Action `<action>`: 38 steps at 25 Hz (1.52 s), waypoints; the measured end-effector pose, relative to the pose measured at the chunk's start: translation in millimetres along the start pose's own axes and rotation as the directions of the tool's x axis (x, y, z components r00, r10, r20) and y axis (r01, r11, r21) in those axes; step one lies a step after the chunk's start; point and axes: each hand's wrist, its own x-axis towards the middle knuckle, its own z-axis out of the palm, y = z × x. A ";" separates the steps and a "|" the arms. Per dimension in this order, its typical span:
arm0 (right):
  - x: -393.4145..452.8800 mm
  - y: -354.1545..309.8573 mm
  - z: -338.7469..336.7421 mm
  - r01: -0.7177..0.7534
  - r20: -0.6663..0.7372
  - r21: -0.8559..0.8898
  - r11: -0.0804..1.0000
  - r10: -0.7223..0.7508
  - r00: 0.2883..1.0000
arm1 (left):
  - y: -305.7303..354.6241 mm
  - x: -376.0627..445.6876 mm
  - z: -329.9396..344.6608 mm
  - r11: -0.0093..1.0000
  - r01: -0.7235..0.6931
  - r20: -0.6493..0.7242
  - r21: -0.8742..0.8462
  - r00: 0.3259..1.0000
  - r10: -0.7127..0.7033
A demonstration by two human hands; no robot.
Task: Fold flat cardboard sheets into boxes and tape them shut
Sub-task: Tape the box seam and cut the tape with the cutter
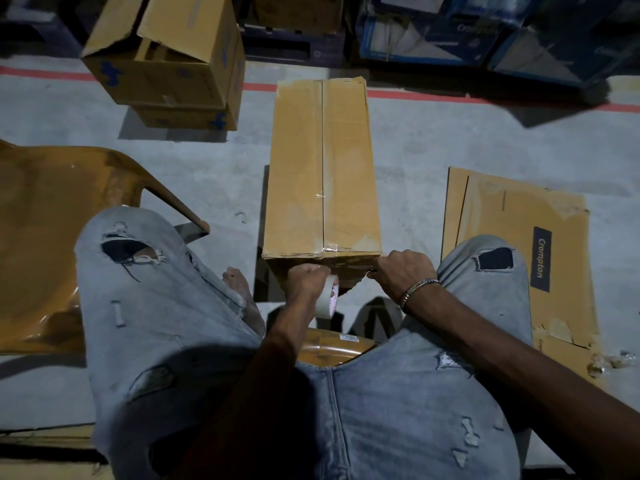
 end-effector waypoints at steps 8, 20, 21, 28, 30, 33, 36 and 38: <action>-3.2 38.3 -8.2 0.019 0.165 0.652 0.758 -0.166 0.972 | -4.7 4.2 -12.9 1.000 0.001 -0.073 0.006 0.997 -0.001; 79.6 -22.2 -2.4 0.142 -0.135 0.537 0.832 -0.081 0.988 | 53.2 -30.3 -84.8 0.868 -0.266 -0.031 0.419 0.951 0.306; 81.1 -23.2 1.0 0.157 -0.174 0.500 0.852 -0.079 0.982 | 62.3 -26.2 -92.4 0.853 -0.274 -0.037 0.445 0.946 0.323; 90.9 -25.8 3.6 0.187 -0.170 0.468 0.864 -0.120 0.978 | 111.1 5.0 -119.2 0.803 -0.283 0.117 0.524 0.958 0.261; 91.1 -26.8 4.0 0.182 -0.156 0.468 0.865 -0.122 0.980 | 118.7 10.5 -123.8 0.837 -0.310 0.183 0.452 0.950 0.253; 89.1 -17.9 -2.3 0.127 -0.065 0.631 0.765 -0.111 0.992 | 126.9 12.5 -124.7 0.854 -0.354 0.223 0.380 0.932 0.287; 76.4 -2.7 -28.8 -0.021 0.002 0.959 0.284 0.069 0.998 | 131.5 12.0 -118.2 0.824 -0.423 0.302 0.377 0.897 0.322; 63.6 -0.5 -43.1 -0.068 0.068 0.998 -0.008 0.153 0.986 | 132.4 10.3 -110.4 0.779 -0.480 0.394 0.403 0.860 0.326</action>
